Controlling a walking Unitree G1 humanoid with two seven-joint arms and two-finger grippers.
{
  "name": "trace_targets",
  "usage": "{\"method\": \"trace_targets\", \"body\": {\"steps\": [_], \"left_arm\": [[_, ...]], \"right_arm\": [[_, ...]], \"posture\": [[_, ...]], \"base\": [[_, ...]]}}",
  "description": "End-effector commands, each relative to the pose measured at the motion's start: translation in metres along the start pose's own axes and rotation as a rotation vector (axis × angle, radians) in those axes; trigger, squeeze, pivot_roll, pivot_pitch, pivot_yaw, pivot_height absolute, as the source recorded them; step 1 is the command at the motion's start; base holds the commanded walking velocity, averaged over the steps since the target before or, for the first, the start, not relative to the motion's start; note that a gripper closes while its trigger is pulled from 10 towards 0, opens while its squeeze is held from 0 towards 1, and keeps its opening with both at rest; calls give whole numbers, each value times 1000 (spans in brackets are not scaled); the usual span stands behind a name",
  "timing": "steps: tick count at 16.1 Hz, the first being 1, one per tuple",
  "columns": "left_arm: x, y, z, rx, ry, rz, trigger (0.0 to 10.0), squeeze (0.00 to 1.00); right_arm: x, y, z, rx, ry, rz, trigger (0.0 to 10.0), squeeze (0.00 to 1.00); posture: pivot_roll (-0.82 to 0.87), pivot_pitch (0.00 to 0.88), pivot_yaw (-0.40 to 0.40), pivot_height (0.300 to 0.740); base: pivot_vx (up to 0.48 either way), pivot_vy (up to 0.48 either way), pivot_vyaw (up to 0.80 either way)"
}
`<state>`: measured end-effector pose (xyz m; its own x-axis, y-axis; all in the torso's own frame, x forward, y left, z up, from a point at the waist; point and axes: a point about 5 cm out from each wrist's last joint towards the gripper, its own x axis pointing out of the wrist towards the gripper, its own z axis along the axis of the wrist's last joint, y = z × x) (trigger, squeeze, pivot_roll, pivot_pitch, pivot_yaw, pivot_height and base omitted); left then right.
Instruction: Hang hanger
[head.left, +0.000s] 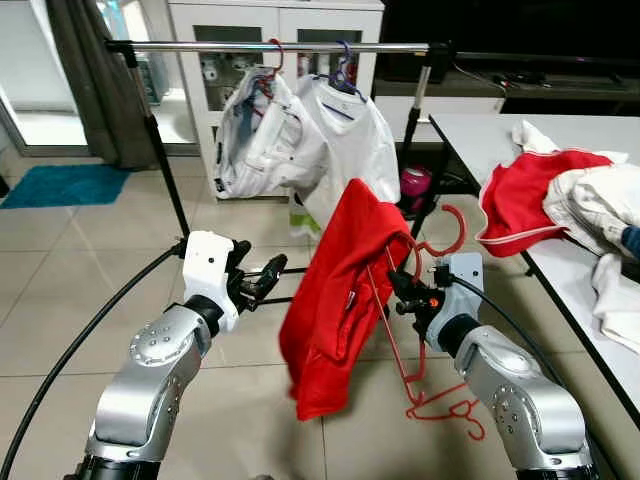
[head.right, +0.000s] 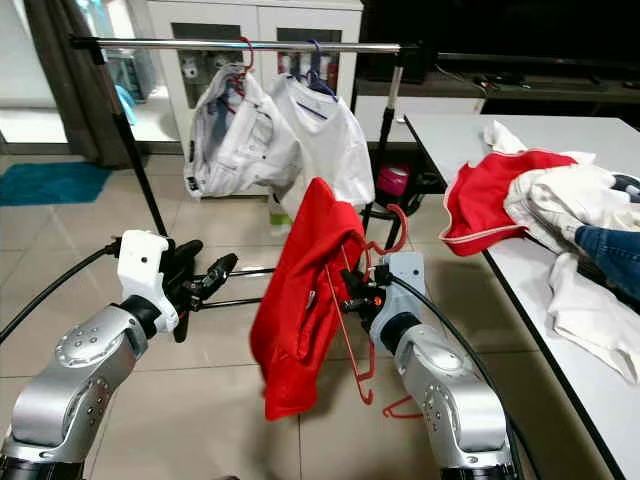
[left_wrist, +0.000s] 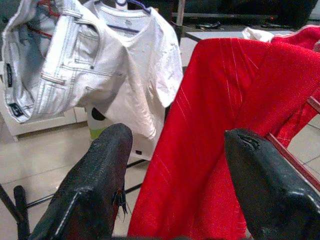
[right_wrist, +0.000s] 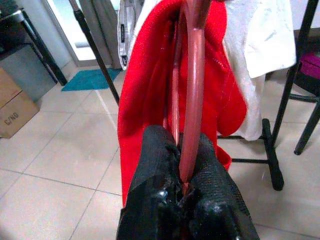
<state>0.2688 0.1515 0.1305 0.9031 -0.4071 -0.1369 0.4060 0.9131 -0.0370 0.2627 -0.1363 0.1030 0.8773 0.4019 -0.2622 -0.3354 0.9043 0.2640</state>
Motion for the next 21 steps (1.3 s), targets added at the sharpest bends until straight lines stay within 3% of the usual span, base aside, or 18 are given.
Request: {"method": "trace_targets", "body": {"steps": [1,4,7,9,21], "left_arm": [[1,-2,1,18,7,-9,10000,0],[1,-2,1,29,8,-10,10000,0],[2,-2,0,35,13,1,10000,0],[2,-3,0,-2,4,4,10000,0],[2,-3,-2,16,36,-14,10000,0]], "right_arm": [[1,1,10,-16,-33,12,10000,0],[1,2,9,-16,-33,13,10000,0],[1,2,10,-20,-33,18,10000,0],[1,2,10,-22,-30,24,10000,0],[3,5,9,-25,-31,40,10000,0]], "posture": [[-68,0,5,740],[-70,0,6,740],[-70,0,4,740],[-69,0,1,740],[-64,0,-3,740]], "base": [[0,0,0],[0,0,0],[0,-414,0],[0,-321,0],[0,0,0]]}}
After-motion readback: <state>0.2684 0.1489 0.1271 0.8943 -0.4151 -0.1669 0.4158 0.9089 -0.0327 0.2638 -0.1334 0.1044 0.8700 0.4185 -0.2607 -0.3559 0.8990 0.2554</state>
